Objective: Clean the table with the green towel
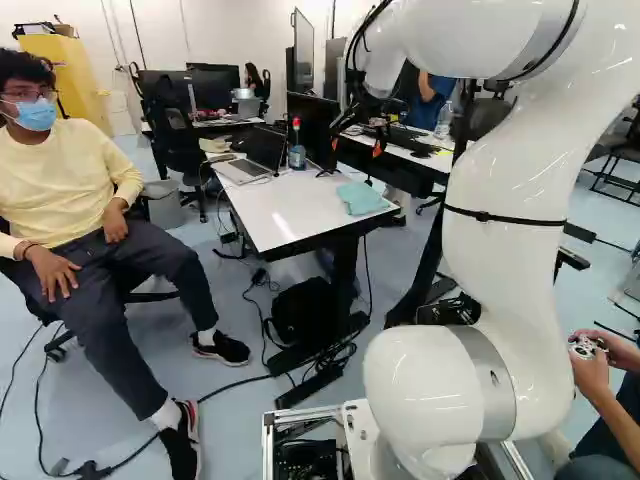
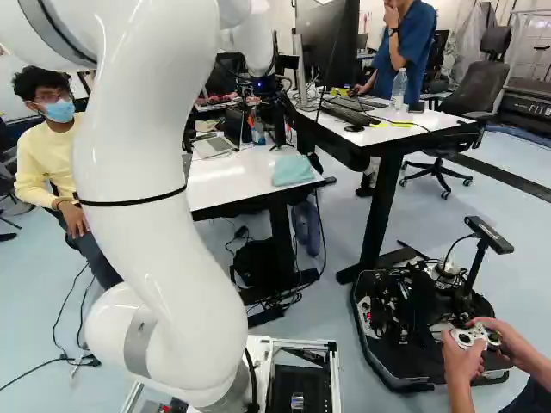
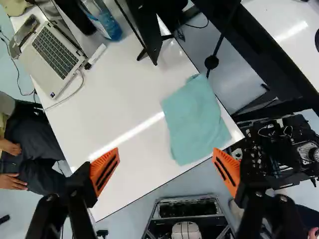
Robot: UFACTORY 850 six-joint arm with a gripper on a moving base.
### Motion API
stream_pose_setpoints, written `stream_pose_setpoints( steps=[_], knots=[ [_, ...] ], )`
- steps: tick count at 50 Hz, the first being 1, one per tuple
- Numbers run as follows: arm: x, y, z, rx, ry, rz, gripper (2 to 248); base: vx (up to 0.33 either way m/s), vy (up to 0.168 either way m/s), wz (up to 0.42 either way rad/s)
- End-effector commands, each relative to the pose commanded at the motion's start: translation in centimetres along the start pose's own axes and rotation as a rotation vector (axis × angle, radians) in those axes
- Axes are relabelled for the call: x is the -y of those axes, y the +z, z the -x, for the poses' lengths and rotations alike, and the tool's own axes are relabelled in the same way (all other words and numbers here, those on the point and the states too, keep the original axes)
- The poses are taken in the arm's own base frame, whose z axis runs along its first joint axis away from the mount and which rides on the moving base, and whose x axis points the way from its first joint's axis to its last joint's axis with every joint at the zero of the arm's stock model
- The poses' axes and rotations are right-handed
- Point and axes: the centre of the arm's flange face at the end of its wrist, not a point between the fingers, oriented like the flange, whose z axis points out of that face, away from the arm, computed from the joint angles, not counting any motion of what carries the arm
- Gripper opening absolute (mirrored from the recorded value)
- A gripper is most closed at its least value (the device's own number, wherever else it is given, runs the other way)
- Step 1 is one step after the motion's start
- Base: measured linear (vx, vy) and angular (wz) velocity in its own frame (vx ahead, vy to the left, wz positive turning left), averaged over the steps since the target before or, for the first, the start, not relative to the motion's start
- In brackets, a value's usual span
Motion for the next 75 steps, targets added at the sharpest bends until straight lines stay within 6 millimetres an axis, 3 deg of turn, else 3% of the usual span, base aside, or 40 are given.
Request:
stream_pose_setpoints(
  steps=[40,75],
  knots=[
    [-0.1,1.2,1.9,-0.054,-0.009,0.010,247,0.000,0.000,0.000],
    [-0.3,3.8,6.7,-0.174,-0.035,0.026,247,0.000,0.000,0.000]
  ],
)
